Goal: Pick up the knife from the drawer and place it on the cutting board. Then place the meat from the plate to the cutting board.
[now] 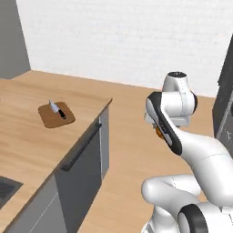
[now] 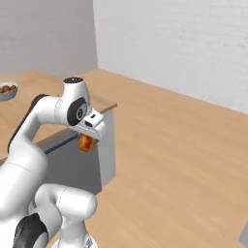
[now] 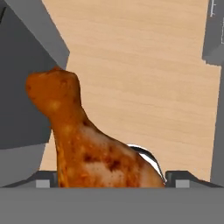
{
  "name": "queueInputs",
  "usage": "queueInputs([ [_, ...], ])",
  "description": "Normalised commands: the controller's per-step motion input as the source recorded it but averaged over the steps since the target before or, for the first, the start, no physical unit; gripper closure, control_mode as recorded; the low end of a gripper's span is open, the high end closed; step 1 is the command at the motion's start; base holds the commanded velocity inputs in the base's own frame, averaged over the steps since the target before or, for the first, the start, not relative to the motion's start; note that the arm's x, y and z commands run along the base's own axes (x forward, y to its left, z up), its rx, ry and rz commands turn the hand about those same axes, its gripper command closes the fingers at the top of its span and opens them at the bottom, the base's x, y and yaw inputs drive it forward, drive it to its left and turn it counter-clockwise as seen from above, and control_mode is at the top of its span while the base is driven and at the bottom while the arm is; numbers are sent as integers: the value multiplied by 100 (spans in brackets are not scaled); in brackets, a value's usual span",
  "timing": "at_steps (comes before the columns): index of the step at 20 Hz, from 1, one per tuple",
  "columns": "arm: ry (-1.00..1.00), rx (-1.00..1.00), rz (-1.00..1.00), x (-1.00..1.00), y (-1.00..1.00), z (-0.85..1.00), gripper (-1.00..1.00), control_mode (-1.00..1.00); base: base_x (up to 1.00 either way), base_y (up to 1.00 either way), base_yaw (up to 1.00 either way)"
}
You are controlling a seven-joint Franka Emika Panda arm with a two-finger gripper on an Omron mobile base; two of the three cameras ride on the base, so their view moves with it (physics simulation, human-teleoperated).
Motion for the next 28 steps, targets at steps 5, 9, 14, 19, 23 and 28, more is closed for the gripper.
queueInputs([
  [5, 0, 0, 0, 0, 0, 0, 100, 100, 55, -13, 91],
  [9, 0, 0, 0, 0, 0, 0, 100, 100, 80, -39, 77],
  [14, 0, 0, 0, 0, 0, 0, 100, 100, 86, -37, 47],
  [19, 0, 0, 0, 0, 0, 0, 100, 100, 58, -36, 13],
  [23, 0, 0, 0, 0, 0, 0, 100, 100, 24, -6, 3],
  [28, 0, 0, 0, 0, 0, 0, 100, 100, 66, 10, 19],
])
